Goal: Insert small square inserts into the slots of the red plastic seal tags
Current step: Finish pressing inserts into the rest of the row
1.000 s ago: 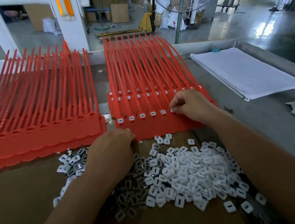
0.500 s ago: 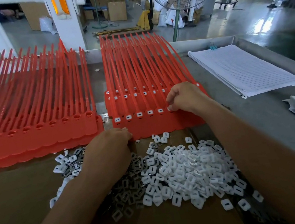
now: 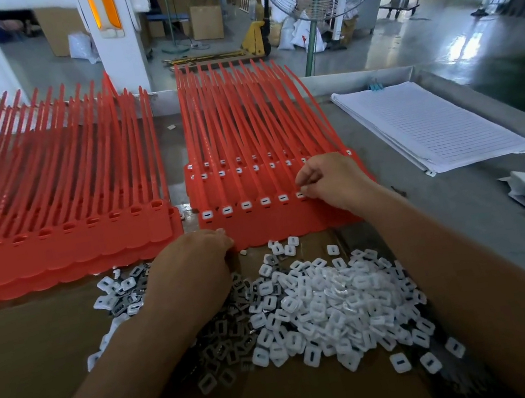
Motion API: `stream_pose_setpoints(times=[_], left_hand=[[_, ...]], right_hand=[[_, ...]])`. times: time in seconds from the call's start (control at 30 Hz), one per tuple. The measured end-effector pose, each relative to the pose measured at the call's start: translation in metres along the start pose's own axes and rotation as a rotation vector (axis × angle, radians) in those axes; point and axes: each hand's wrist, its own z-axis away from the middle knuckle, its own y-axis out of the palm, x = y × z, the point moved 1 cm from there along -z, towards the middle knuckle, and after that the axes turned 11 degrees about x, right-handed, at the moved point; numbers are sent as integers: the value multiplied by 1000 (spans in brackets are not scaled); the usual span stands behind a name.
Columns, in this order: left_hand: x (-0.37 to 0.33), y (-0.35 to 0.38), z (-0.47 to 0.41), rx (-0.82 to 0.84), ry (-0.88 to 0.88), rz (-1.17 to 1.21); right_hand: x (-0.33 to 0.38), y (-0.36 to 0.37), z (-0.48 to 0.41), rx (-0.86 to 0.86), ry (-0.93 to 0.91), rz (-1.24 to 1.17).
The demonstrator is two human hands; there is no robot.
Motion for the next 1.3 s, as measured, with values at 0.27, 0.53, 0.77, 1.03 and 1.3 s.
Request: stream_pose_setpoints(times=[0.27,0.53,0.77,1.03,1.3], left_hand=[[1,0,-3,22,-28,4],[0,-2,-2,28,-23,14],[-1,-1,-3,39,-23,32],[1,1,-3,39,-33,42],[-1,-1,-3,34,-29,40]], right_hand=[[-12,1,20,21,-119,4],[-9,-10,37,109,-216,-39],[0,-15,56,478,-257,7],[4,-5,57,642,-217,103],[5,-5,58,605,-244,119]])
